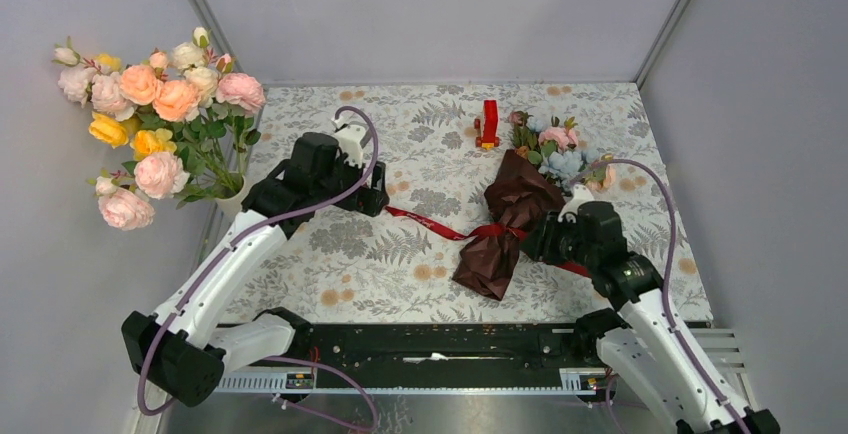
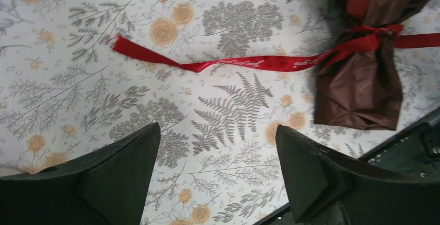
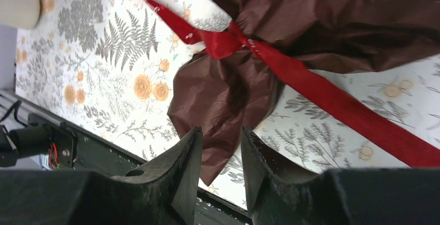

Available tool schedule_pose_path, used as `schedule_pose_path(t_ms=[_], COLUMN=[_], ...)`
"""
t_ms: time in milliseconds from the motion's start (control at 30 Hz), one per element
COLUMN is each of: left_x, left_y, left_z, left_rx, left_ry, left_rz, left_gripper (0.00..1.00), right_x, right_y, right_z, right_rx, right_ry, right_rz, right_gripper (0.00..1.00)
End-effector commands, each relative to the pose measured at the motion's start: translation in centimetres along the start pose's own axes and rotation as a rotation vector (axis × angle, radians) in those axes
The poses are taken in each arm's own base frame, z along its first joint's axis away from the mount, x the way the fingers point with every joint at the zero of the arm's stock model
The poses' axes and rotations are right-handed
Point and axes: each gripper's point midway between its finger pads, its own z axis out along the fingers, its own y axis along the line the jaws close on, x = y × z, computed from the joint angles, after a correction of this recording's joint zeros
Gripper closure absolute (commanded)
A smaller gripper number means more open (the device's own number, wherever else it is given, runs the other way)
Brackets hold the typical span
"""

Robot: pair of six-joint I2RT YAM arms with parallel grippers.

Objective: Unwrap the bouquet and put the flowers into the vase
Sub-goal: Untie the ribbon from the wrapping paper.

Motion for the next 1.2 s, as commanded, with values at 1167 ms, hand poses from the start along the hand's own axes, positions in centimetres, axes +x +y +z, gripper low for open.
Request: schedule_pose_path(t_ms=[1167], left_x=[-0.8], left_y=[2.4], left_z=[-0.2], left_rx=[-0.108], left_ry=[-0.087], left_rz=[0.027], left_gripper=[0.1], right_x=[-1.0], right_y=[-0.7], right_z=[7.5], right_rx=[0.326], right_ry=[-0.122], right_rz=[-0.325], right_gripper=[0.69])
